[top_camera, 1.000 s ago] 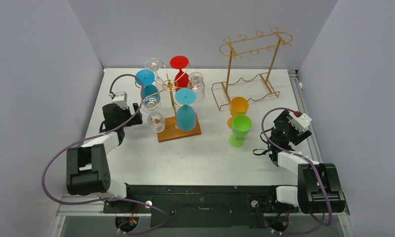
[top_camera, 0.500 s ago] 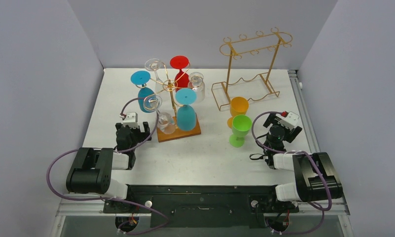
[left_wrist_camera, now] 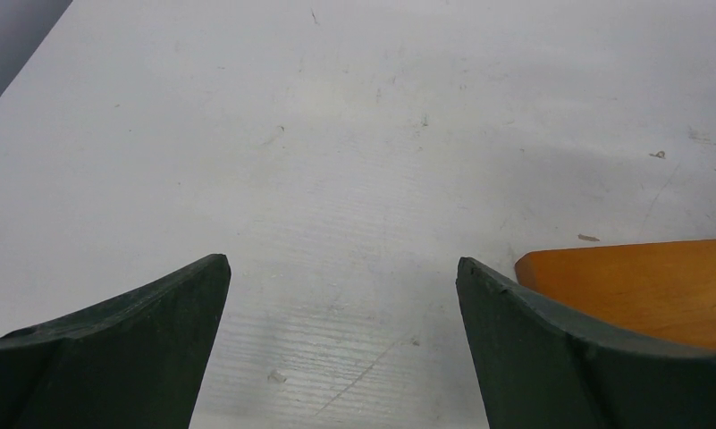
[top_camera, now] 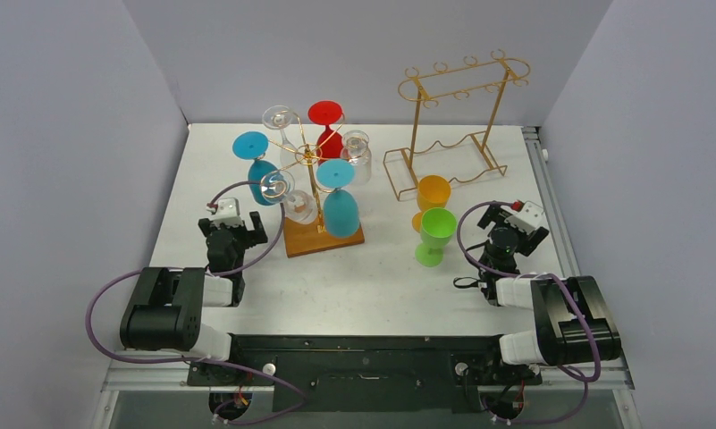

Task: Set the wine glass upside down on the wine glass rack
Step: Reset both arms

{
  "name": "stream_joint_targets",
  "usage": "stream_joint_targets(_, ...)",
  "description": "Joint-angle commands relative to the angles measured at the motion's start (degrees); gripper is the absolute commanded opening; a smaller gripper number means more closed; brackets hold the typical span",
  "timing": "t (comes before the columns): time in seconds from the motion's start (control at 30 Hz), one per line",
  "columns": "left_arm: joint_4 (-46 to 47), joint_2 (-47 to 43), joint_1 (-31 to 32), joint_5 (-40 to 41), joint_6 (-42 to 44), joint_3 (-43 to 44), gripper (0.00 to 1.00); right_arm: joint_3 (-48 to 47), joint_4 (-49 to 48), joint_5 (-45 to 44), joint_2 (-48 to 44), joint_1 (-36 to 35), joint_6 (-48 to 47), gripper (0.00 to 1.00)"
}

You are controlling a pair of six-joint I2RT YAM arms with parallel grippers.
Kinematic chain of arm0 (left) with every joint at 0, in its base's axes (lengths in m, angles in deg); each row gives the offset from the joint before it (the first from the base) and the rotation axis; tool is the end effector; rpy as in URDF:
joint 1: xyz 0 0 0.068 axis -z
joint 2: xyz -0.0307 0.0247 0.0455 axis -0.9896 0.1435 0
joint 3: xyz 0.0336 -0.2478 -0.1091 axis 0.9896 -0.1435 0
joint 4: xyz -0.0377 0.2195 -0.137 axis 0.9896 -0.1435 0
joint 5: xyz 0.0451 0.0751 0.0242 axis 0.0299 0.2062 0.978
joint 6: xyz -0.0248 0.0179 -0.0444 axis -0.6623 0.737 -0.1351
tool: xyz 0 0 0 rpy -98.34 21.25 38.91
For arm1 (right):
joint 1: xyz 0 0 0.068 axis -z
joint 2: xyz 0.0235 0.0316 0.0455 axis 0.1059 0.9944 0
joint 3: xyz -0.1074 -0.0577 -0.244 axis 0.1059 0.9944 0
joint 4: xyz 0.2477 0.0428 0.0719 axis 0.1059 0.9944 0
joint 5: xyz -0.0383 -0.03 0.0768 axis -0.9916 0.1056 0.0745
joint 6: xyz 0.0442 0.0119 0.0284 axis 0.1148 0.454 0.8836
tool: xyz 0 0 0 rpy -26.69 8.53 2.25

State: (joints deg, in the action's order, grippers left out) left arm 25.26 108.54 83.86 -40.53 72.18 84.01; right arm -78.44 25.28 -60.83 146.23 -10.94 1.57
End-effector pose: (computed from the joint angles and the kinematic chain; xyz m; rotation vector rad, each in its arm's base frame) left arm 0.2360 -0.0030 0.1422 -0.1675 1.7576 0.0422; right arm 0.2298 0.0001 0.1625 0.5126 1.6061 -0.2854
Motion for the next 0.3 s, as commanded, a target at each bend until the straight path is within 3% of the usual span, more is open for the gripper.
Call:
stream_joint_targets(0.0,3.49,-0.18,0.00,0.73,-0.22,1.43,0.96,0.31,-4.07,0.69,-0.38,0.29,-0.43,0.92)
stream_joint_targets(0.27,2.72,-0.07,0.55,1.17,0.45,1.91,0.96,0.31,-4.05,0.59,-0.33,0.29,-0.50,0.92)
